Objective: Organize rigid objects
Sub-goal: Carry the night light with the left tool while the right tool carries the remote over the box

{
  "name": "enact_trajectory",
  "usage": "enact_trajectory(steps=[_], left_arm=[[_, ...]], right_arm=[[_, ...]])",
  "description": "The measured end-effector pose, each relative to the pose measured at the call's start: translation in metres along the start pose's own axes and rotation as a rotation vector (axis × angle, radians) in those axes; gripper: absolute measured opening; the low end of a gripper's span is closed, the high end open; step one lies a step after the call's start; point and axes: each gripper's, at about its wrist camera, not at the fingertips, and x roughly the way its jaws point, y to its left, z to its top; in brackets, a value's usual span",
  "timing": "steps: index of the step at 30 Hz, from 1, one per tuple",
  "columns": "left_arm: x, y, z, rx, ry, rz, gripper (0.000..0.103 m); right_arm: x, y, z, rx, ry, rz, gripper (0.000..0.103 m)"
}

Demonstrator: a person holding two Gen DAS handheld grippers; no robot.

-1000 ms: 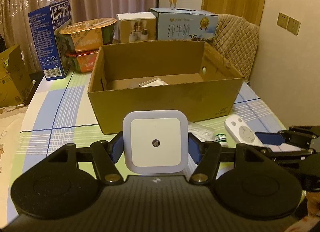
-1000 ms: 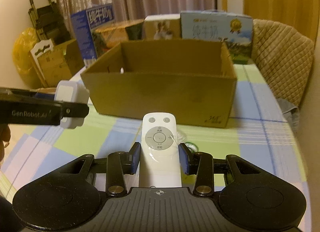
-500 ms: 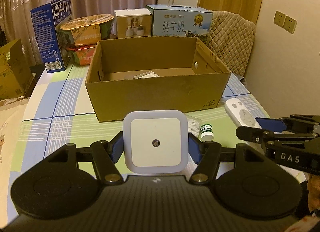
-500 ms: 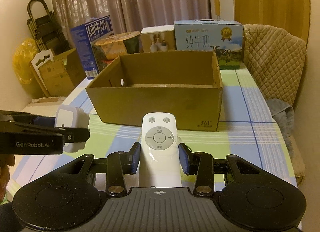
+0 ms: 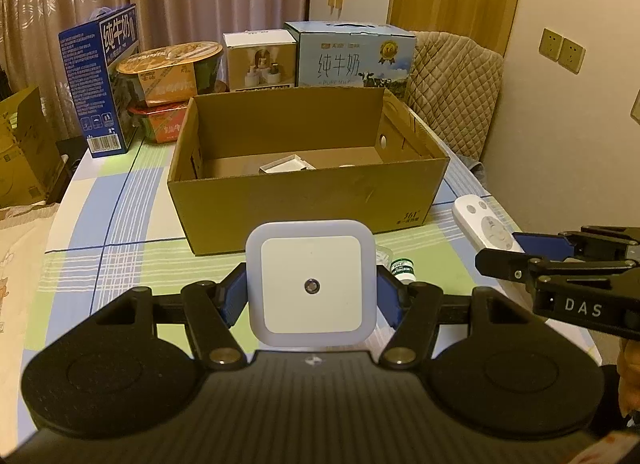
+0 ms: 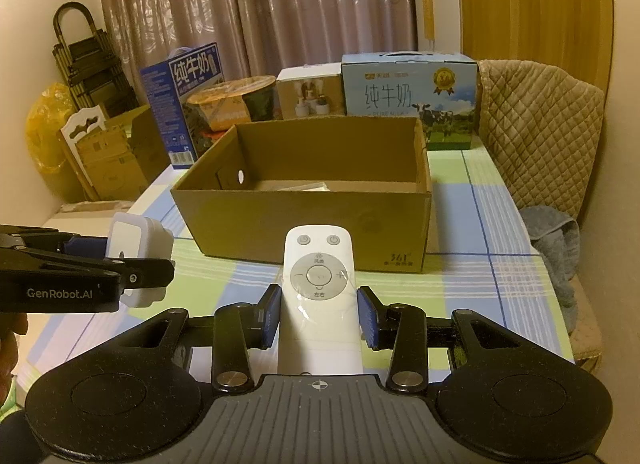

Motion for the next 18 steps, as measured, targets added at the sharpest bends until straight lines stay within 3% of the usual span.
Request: enact_trajectory(steps=[9,18], left_arm=[[0.004,0.007,0.015,0.01,-0.014,-0.022,0.06],[0.027,0.033,0.072,0.039,-0.048,-0.021,0.06]], right_arm=[[0.008,-0.007,0.023,-0.024,-0.006,-0.01,0.037],[0.037,-0.026,0.087,-0.041,-0.019,-0.018,0.037]])
